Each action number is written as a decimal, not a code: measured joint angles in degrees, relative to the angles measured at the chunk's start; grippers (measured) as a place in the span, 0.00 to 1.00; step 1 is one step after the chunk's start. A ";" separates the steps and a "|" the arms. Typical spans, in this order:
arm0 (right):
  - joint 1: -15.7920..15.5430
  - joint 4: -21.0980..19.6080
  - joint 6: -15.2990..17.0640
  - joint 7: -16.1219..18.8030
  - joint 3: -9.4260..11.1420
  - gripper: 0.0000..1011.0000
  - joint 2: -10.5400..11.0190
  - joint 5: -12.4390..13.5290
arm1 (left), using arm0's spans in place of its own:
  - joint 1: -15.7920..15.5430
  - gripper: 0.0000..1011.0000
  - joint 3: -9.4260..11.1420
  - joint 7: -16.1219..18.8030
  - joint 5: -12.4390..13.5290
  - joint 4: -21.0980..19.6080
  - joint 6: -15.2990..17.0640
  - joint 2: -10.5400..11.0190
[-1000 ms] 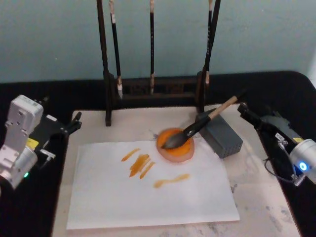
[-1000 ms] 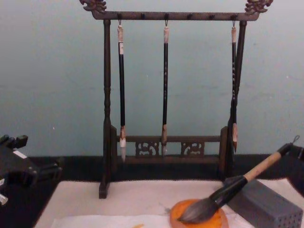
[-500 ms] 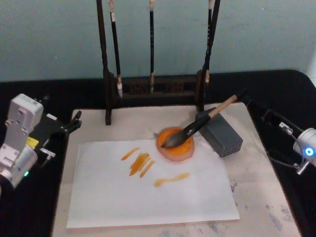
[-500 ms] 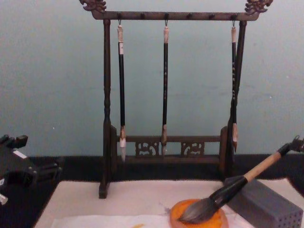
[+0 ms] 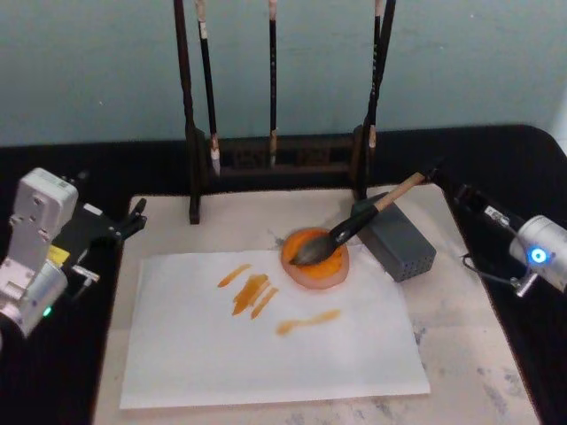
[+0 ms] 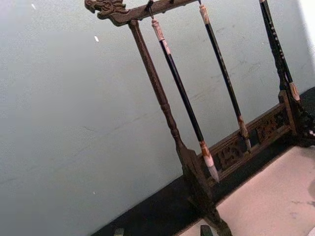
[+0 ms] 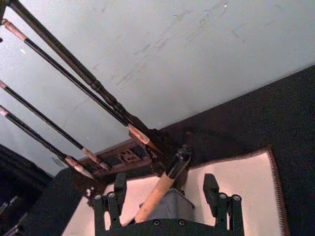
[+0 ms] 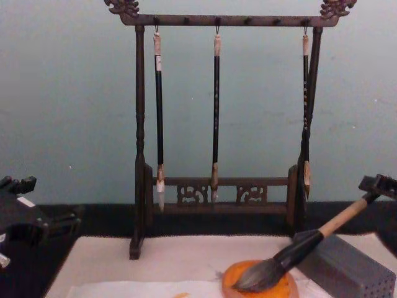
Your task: Pick up the brush from the inkstone, write on the paper, then place the brush back to its original position.
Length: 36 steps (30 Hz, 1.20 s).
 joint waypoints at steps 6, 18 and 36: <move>1.61 2.23 -1.03 0.00 -0.86 0.99 -1.82 1.32 | 0.00 0.99 0.00 0.00 0.00 0.00 0.00 0.00; 1.07 2.24 -4.17 -2.29 -1.87 0.99 -4.41 3.25 | 0.00 0.99 0.00 0.00 0.00 0.00 0.00 0.00; -1.16 2.24 -9.56 -3.80 -1.16 0.99 -6.63 6.79 | 0.00 0.99 0.00 0.00 0.00 0.00 0.00 0.00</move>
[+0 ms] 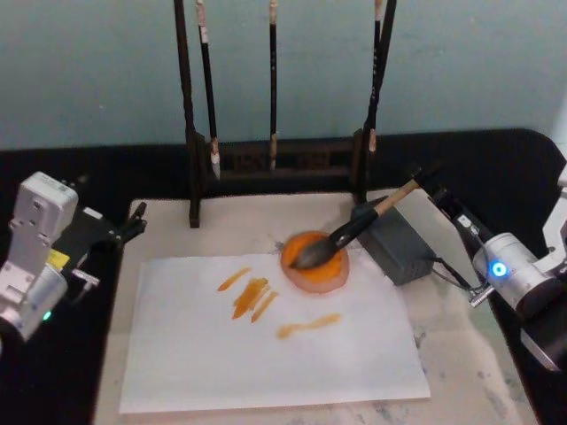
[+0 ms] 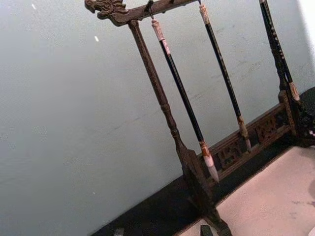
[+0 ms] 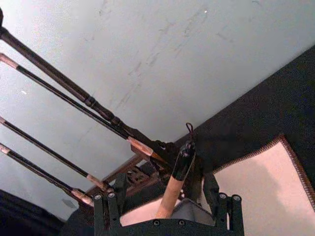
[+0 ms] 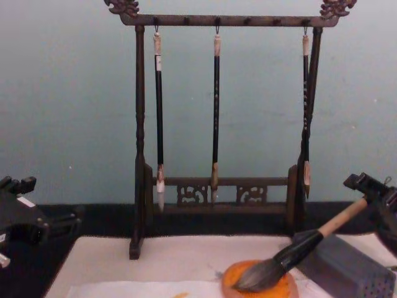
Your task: Pick up the brush from the inkstone, write on the paper, then place the brush back to its original position.
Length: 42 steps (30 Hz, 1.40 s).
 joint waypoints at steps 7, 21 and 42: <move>1.60 2.73 -0.16 1.62 -0.20 0.99 -0.69 1.01 | 0.00 0.99 0.00 0.00 0.00 0.00 0.00 0.00; 4.41 6.20 -0.45 3.26 -1.77 0.99 -1.02 -0.21 | 0.00 0.99 0.00 0.00 0.00 0.00 0.00 0.00; 4.22 5.93 -0.32 3.19 -1.60 0.76 -0.98 -0.04 | 0.00 0.99 0.00 0.00 0.00 0.00 0.00 0.00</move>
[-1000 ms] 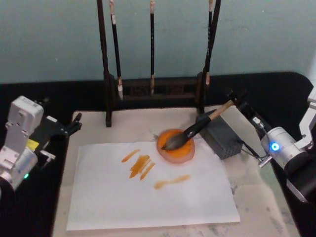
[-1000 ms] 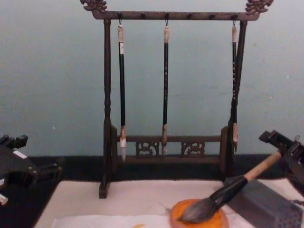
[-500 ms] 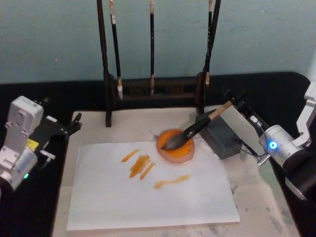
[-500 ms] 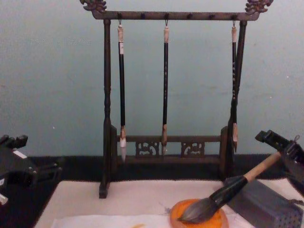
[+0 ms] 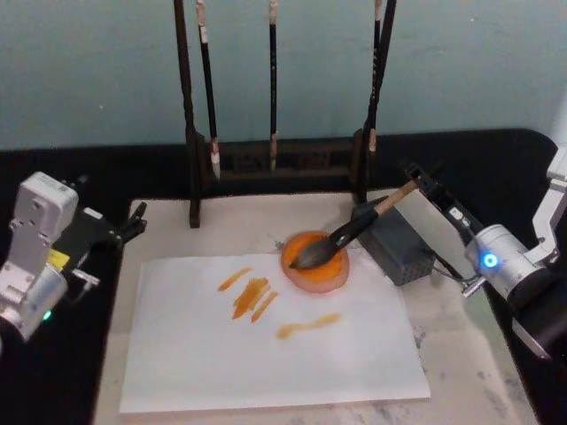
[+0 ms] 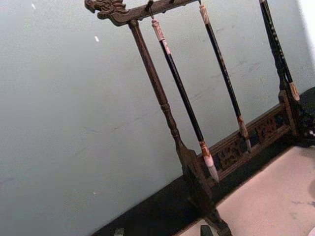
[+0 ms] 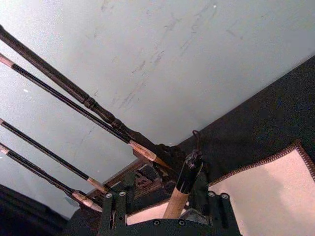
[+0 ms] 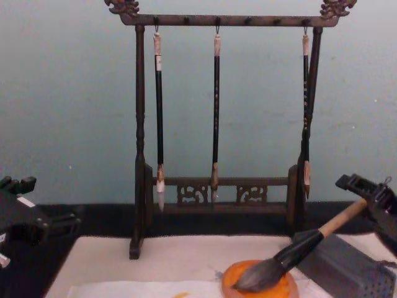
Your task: Pick up the brush from the inkstone, write on the paper, then place the brush back to its original position.
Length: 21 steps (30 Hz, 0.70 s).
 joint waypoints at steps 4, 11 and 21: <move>-0.02 -0.02 0.03 -0.02 0.03 0.67 0.00 0.03 | 0.00 0.99 0.00 0.00 0.00 0.00 0.00 0.00; -0.05 -0.06 0.08 -0.06 0.06 0.42 0.00 0.06 | 0.00 0.99 0.00 0.00 0.00 0.00 0.00 0.00; -0.08 -0.11 0.10 -0.05 0.06 0.18 -0.01 0.19 | 0.00 0.99 0.00 0.00 0.00 0.00 0.00 0.00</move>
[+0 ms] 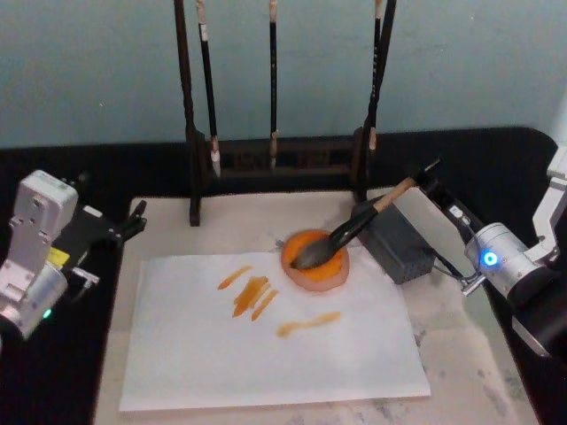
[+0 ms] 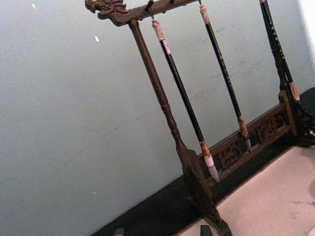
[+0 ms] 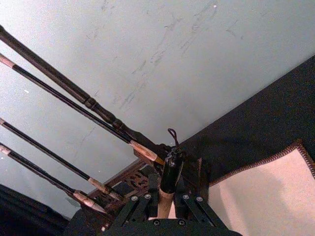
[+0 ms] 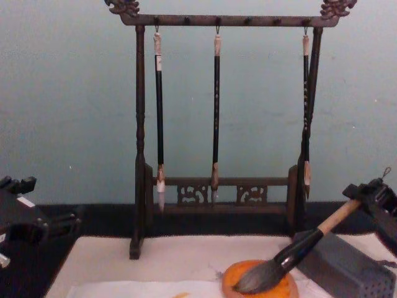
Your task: Pick up the brush from the inkstone, write on the paper, then place the brush back to its original position.
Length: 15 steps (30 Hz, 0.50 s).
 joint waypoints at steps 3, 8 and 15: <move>0.00 0.00 0.00 0.00 0.00 0.18 0.00 0.00 | 0.00 0.99 0.00 0.00 0.00 0.00 0.00 0.00; 0.00 0.00 0.00 -0.01 0.00 0.18 0.00 0.00 | 0.00 0.99 0.00 0.00 0.00 0.00 0.00 0.00; -0.94 -2.88 0.27 0.91 0.33 0.18 0.26 1.01 | 0.00 0.99 0.00 0.00 0.00 0.00 0.00 0.00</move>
